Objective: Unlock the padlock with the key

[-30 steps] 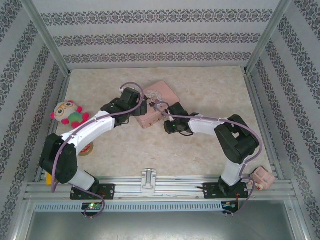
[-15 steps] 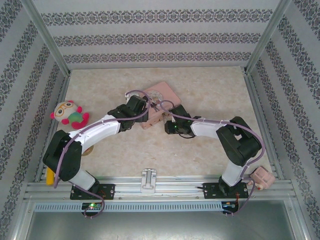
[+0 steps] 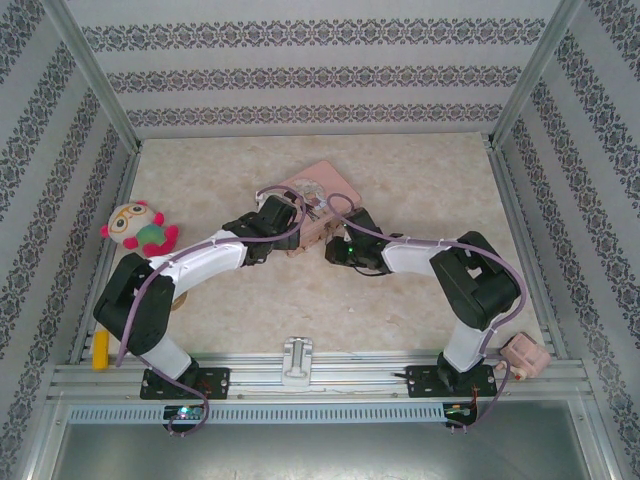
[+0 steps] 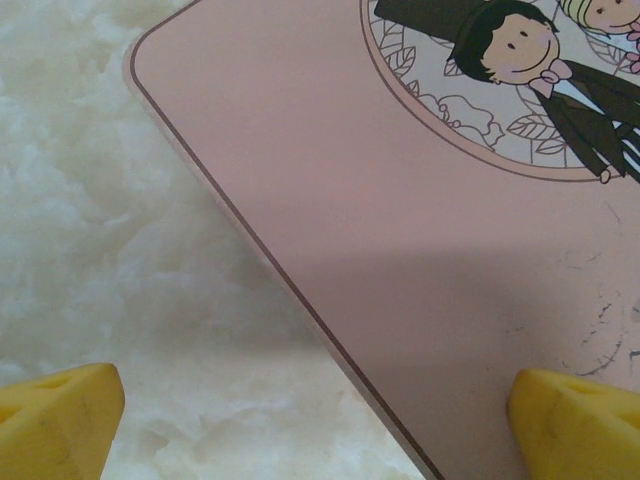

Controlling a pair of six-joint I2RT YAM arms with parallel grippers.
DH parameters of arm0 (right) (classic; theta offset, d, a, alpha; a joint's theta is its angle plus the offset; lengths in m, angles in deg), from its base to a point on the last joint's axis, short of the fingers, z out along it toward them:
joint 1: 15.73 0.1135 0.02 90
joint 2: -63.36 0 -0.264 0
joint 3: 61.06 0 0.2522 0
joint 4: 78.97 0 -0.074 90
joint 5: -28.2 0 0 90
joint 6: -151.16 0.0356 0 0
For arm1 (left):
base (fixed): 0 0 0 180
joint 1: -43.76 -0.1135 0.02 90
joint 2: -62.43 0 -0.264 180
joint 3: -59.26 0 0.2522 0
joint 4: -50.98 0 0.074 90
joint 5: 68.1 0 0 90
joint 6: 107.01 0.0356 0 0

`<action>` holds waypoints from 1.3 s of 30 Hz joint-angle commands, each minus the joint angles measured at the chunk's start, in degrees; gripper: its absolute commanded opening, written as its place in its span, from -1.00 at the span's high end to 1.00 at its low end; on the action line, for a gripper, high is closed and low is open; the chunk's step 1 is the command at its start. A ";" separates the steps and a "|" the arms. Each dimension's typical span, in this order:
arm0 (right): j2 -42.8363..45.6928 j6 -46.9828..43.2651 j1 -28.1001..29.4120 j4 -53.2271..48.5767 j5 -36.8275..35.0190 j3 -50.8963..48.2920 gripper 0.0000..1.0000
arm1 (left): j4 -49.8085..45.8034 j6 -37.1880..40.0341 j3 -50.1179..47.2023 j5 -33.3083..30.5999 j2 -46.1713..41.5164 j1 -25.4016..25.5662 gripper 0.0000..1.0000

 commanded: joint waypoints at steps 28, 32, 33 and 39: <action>-3.75 12.52 -1.85 20.19 9.15 -4.60 1.00 | -0.76 0.42 -0.46 -0.40 0.35 0.58 -0.98; -4.06 13.94 -2.08 21.20 8.49 -4.94 1.00 | -0.76 0.35 -0.36 -0.48 0.06 0.58 -0.98; -4.15 14.22 -2.12 21.52 8.43 -5.02 1.00 | -0.76 0.51 -0.36 -0.44 0.04 0.58 -0.98; -4.09 15.17 -2.47 22.99 7.96 -5.26 1.00 | -0.93 0.68 0.06 -0.44 0.54 0.58 -0.98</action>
